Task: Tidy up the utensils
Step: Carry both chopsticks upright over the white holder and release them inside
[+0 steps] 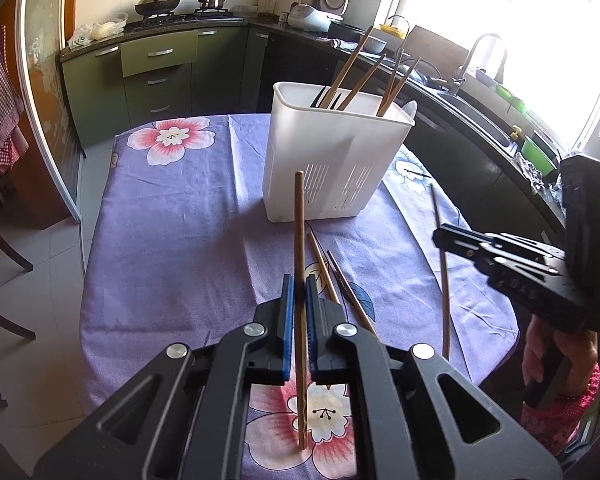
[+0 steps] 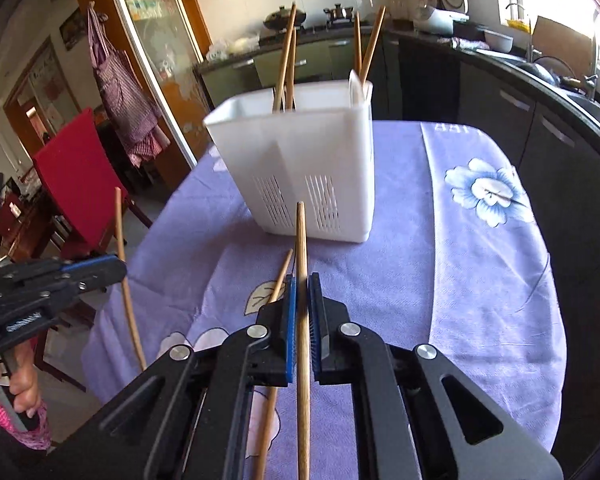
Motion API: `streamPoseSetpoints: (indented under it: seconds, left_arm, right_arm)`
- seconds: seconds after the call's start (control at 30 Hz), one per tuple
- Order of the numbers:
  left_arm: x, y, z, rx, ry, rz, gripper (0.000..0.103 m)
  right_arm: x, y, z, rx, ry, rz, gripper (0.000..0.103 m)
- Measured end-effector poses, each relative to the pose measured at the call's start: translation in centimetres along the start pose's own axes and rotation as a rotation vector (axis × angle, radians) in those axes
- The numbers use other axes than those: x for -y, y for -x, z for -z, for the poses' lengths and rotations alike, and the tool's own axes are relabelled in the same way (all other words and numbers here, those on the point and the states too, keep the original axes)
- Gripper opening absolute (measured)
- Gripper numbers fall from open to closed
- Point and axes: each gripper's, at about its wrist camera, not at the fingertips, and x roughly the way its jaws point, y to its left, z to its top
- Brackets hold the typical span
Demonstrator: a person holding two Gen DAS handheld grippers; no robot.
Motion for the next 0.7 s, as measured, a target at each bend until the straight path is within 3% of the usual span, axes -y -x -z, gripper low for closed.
streamPoseSetpoints:
  seconds: [0.27, 0.7]
  left_arm:
    - [0.7, 2.2, 0.5, 0.043, -0.020, -0.019, 0.006]
    - [1.4, 4.3, 1.1, 0.084, -0.035, -0.041, 0.006]
  right_arm:
    - [-0.3, 7.2, 0.8, 0.158, -0.004, -0.009, 0.007]
    - [-0.6, 10.5, 2.7, 0.207, 0.000, -0.016, 0.007]
